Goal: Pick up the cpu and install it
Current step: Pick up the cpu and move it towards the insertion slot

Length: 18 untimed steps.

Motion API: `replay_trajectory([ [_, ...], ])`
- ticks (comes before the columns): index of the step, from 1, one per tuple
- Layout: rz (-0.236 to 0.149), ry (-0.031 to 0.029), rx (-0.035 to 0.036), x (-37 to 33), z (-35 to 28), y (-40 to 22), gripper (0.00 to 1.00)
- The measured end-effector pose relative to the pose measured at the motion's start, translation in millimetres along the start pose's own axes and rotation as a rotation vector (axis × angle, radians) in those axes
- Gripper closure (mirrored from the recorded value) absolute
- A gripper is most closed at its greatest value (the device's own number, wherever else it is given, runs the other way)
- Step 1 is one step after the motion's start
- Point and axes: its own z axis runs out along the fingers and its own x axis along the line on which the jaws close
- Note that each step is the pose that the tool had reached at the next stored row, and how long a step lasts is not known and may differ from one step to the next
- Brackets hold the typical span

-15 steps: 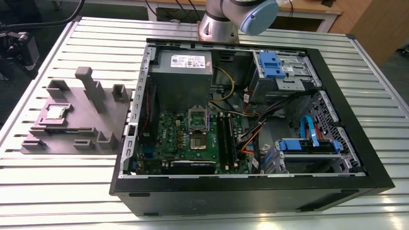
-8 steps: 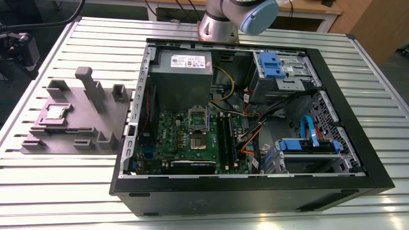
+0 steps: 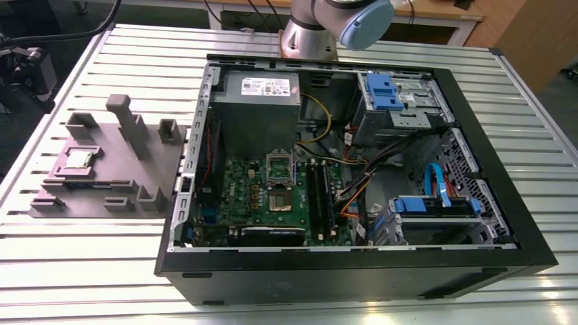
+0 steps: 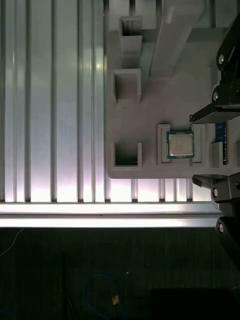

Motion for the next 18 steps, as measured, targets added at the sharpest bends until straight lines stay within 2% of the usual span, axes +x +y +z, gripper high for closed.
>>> replay_trajectory([
  [18, 0.0, 0.0, 0.0, 0.1, 4.3, -0.2, 0.47],
])
